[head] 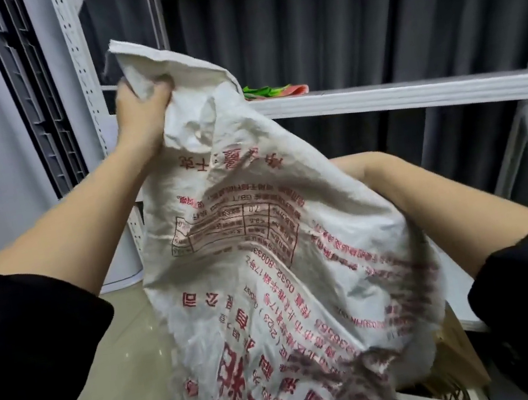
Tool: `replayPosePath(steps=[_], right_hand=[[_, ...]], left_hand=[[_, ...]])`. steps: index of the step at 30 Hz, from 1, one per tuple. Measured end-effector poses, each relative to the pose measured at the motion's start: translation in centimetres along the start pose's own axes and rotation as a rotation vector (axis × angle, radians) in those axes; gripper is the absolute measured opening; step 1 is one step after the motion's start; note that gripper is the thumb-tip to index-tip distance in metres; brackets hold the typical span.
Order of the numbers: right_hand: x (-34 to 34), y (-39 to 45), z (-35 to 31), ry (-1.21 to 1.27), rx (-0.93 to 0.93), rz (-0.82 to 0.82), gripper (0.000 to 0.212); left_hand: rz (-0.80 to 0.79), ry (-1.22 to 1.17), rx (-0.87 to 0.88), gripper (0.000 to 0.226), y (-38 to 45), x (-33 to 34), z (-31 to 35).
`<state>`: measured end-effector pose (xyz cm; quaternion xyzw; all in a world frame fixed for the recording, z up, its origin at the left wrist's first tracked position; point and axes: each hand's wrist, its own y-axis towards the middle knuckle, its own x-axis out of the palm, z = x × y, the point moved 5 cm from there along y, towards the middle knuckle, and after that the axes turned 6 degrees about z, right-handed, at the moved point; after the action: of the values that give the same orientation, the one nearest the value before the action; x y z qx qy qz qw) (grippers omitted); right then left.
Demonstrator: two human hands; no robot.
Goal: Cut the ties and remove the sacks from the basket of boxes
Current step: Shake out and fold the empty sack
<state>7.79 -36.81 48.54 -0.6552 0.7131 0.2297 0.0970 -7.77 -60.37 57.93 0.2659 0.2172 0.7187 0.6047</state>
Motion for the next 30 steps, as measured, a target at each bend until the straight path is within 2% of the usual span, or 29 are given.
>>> replayPosePath(steps=[2,3,5,7,8,9,11,13,14,16,17,18,22,24,26,28,30], right_hand=[[1.4,0.5,-0.3,0.097,0.149,-0.126,0.026],[1.0,1.9,-0.3,0.067,0.148,-0.061,0.021],[-2.2,4.5,-1.3,-0.119,0.025,0.300,0.018],[-5.7,3.8,-2.6,-0.462,-0.124,0.710,0.017],[-6.4,3.1,-3.2,-0.645,-0.203,0.815,0.018],[-6.5,2.6,-3.8,-0.790,-0.282,0.820,0.021],[-6.6,2.4,-4.6,-0.880,-0.332,0.660,0.038],[-7.3,2.8,-3.4,-0.899,-0.184,0.411,0.058],[-8.1,2.9,-2.2,-0.939,-0.048,0.289,0.060],[-9.7,2.1,0.2,-1.034,0.243,0.081,0.038],[-10.5,1.6,1.1,-1.044,0.313,0.054,0.026],[-11.3,1.4,1.6,-1.025,0.315,0.099,0.021],[-13.5,0.7,1.0,-0.959,0.042,0.599,0.042],[-13.3,0.4,1.1,-0.919,-0.032,0.673,0.049],[-12.5,0.7,1.5,-0.886,0.010,0.510,0.043],[-11.8,0.5,3.0,-0.832,0.180,0.266,0.033],[-11.8,-0.1,4.5,-0.777,0.298,0.136,0.030]], left_hand=[[-0.020,0.052,-0.009,0.055,0.6,-0.1,-0.2],[-0.027,0.076,-0.022,0.062,0.9,-0.5,-0.5],[-0.036,0.206,-0.020,0.071,1.1,-1.6,-1.4],[-0.046,0.334,-0.002,0.075,1.2,-2.3,-2.5],[-0.043,0.363,0.008,0.075,1.2,-2.5,-3.1],[-0.026,0.383,0.012,0.073,1.1,-2.7,-3.3],[0.031,0.419,0.013,0.063,1.2,-2.9,-3.7],[0.105,0.453,0.032,0.054,1.5,-3.6,-4.0],[0.139,0.460,0.046,0.050,1.7,-4.0,-4.1],[0.175,0.430,0.040,0.046,2.0,-4.7,-4.3],[0.185,0.431,0.028,0.043,2.1,-5.1,-4.3],[0.188,0.451,0.024,0.041,2.3,-5.3,-4.5],[0.201,0.567,0.034,0.039,2.6,-6.7,-4.9],[0.215,0.636,0.035,0.042,2.6,-7.6,-5.5],[0.248,0.656,0.040,0.041,2.5,-8.4,-6.0],[0.289,0.653,0.026,0.037,2.6,-9.1,-6.4],[0.320,0.665,0.024,0.037,2.7,-9.7,-6.7]])
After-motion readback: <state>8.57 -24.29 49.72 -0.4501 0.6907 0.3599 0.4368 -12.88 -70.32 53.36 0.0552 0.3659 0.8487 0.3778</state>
